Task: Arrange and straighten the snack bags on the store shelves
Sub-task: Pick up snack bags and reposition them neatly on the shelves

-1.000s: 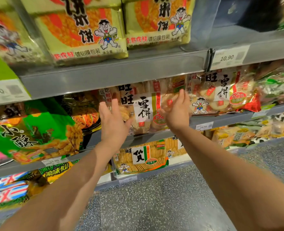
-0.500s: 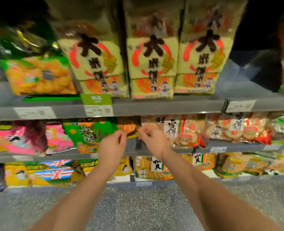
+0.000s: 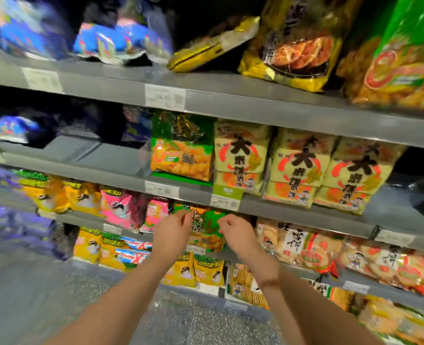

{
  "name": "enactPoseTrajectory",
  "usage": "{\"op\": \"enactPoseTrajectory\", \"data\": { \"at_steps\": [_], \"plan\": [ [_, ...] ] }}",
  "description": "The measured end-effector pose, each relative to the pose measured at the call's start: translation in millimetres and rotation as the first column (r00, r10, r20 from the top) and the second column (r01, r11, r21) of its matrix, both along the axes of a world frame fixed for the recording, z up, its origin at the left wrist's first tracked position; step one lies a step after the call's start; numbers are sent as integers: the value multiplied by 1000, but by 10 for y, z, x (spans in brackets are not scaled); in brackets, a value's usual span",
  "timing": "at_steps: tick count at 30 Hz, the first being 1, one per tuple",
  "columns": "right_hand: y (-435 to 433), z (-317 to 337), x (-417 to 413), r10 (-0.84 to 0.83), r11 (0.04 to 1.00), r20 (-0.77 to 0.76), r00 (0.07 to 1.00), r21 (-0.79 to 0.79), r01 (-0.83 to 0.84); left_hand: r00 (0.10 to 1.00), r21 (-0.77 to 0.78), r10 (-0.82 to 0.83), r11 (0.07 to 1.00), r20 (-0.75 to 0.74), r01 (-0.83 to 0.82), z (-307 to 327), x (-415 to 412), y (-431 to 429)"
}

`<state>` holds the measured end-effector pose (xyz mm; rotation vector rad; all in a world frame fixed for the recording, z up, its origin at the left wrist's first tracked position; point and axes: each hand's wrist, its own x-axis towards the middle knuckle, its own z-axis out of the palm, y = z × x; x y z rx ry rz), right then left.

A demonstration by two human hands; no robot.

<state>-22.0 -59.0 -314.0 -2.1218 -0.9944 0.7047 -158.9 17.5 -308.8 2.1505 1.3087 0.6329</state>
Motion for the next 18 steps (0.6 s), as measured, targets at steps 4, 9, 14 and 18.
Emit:
{"op": "enactPoseTrajectory", "data": {
  "at_steps": [4, 9, 14, 18],
  "plan": [
    [164, -79, -47, 60, 990, 44, 997, -129, -54, 999, -21, 30, 999, -17, -30, -40, -169, 150],
    [414, -137, -51, 93, 976, 26, 995, -200, -86, 999, -41, 40, 998, -9, -40, -143, -162, 405],
    [609, -10, -45, 108, 987, 12, 994, -124, -106, 999, -1, 7, 1000, 47, -7, -66, -26, 543],
    [750, 478, -77, 131, 991, 55, 990, 16, -132, 986, 111, -41, 994, 164, 22, 405, 83, 618]
  ]
}}
